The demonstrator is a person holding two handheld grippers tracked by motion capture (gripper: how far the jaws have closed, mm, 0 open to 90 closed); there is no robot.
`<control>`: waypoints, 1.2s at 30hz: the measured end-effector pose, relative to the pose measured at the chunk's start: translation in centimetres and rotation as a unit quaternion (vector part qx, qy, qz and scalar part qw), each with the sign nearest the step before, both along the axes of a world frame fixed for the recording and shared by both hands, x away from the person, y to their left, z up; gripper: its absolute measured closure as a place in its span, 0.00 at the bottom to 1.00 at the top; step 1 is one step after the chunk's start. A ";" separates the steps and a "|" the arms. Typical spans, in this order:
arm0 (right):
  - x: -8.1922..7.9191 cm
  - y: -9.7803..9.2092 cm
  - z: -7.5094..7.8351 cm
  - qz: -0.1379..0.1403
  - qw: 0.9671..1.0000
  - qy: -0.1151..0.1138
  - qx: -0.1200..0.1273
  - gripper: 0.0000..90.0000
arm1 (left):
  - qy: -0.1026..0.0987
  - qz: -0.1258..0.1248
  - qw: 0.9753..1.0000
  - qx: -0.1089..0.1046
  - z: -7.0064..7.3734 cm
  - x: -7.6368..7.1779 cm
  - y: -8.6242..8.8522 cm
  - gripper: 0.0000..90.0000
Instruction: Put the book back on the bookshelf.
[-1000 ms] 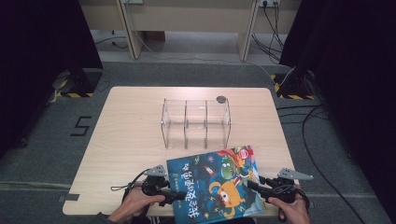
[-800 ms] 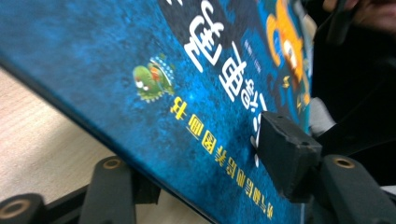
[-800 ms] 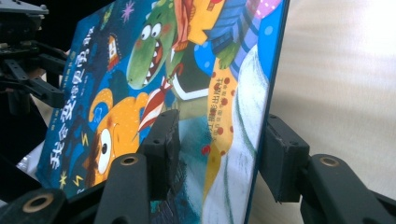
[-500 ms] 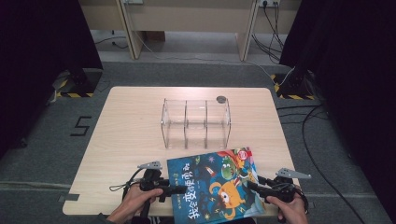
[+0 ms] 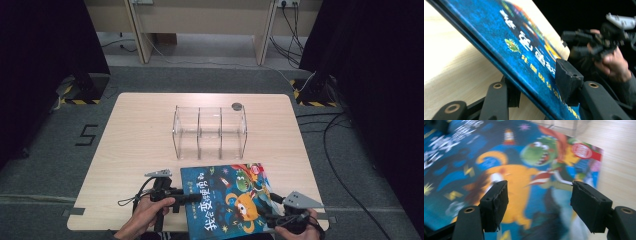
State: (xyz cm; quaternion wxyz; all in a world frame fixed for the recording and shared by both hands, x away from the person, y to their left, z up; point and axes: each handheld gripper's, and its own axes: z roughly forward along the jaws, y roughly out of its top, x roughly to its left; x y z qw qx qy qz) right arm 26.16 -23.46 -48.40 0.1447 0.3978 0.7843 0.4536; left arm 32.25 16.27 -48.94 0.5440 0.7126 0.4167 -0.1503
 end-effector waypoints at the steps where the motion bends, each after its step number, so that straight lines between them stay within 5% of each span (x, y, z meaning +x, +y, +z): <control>1: -0.5 0.4 0.0 0.010 1.000 -0.004 -0.006 0.34 | -0.001 0.004 1.000 -0.004 0.2 0.0 0.0 0.64; 14: -4.0 3.8 -0.2 0.066 0.997 -0.030 -0.025 0.32 | -0.021 0.036 0.999 0.000 1.2 0.4 0.2 0.66; 26: -5.1 5.3 -0.5 0.087 0.993 -0.044 -0.060 0.29 | -0.020 0.040 0.999 0.003 1.4 0.5 0.2 0.66; 31: -5.6 6.3 -0.9 0.085 0.989 -0.061 -0.106 0.28 | -0.021 0.041 0.999 0.006 1.6 0.5 0.1 0.66; 36: -6.2 7.9 -1.0 0.084 0.980 -0.099 -0.154 0.28 | -0.022 0.044 0.999 0.008 1.9 0.3 0.0 0.66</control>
